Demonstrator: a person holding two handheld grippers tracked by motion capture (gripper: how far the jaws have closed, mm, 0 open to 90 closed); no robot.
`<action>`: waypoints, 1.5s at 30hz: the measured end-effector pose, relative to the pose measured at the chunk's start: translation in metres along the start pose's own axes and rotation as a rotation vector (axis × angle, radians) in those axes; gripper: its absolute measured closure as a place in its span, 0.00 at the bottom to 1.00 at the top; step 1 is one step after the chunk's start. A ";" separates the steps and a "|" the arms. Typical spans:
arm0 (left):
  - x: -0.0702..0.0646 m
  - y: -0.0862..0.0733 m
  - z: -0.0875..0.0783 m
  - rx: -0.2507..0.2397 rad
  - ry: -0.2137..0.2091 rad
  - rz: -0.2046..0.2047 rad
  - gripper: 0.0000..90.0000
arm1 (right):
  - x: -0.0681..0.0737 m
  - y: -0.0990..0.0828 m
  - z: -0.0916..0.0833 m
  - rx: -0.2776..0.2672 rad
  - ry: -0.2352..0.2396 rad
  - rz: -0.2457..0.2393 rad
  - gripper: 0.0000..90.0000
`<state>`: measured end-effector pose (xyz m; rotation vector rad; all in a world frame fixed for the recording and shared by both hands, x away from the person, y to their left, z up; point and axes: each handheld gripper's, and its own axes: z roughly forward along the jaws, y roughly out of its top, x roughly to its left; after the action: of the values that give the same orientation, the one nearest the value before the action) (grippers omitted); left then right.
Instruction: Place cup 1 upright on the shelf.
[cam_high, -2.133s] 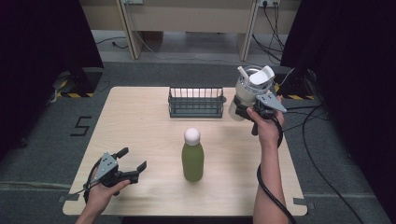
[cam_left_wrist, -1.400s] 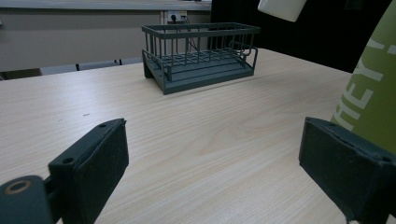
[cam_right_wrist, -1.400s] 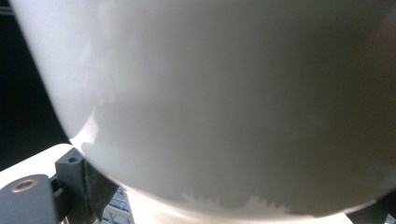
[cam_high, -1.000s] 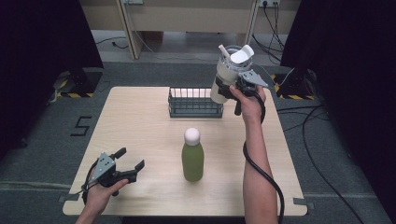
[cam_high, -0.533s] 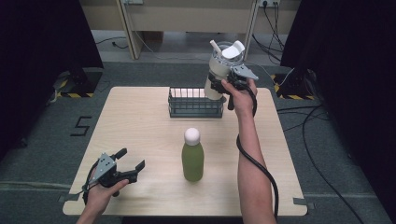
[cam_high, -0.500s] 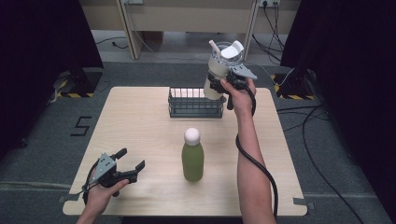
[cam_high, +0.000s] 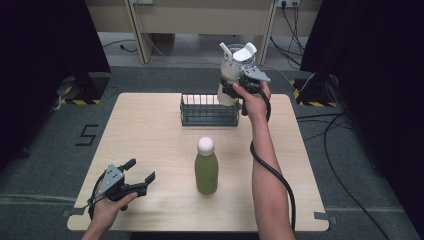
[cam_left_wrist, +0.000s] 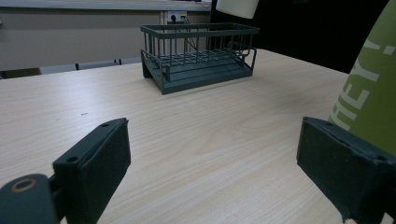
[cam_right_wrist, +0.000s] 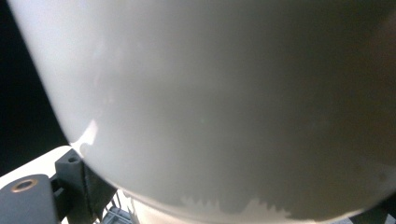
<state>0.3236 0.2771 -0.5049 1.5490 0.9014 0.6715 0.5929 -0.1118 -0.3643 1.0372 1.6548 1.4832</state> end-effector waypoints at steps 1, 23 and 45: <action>0.000 0.000 0.000 0.000 -0.001 0.000 0.10 | 0.000 -0.001 0.001 0.004 0.001 -0.004 0.11; -0.002 -0.002 0.002 0.007 -0.011 0.001 0.10 | -0.006 -0.014 0.017 0.065 -0.011 -0.016 0.11; -0.003 -0.003 0.002 0.014 -0.013 0.003 0.10 | -0.005 -0.039 0.035 0.137 -0.019 -0.012 0.11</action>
<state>0.3235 0.2736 -0.5078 1.5657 0.8955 0.6575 0.6209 -0.1018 -0.4072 1.1089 1.7657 1.3637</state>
